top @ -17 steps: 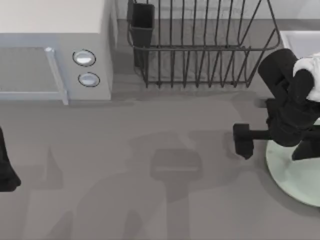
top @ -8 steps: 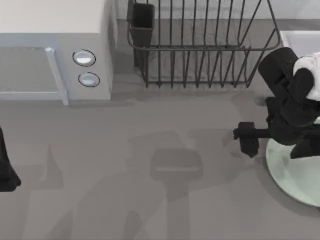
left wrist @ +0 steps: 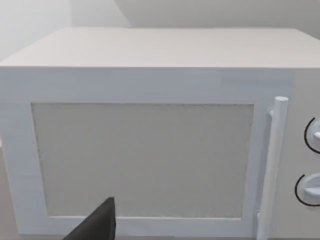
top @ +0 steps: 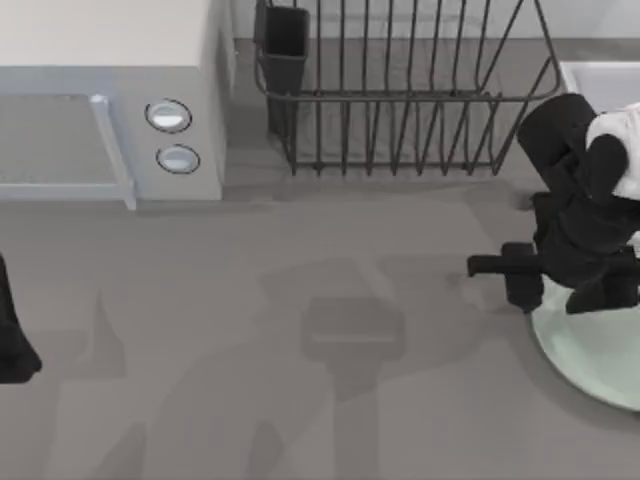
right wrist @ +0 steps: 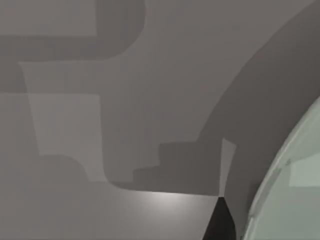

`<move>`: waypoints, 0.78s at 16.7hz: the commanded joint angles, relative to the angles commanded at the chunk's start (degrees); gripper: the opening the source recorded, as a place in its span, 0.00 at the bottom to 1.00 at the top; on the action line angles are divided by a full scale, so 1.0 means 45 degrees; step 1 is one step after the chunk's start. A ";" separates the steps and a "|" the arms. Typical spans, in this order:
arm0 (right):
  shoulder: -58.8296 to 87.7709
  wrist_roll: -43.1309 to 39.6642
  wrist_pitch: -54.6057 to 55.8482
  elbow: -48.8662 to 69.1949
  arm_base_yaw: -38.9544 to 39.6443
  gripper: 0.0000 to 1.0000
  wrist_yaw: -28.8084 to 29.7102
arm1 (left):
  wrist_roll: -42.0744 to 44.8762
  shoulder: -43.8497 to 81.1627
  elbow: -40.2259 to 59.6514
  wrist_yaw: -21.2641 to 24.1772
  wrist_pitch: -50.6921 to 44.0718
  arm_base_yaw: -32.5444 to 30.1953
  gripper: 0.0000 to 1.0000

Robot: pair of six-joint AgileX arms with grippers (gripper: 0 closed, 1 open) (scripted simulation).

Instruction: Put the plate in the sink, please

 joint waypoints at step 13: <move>-0.0708 0.0023 -0.0846 0.1238 -0.0119 0.00 0.0034 | 0.0000 0.0000 0.0000 0.0000 0.0000 0.0000 1.00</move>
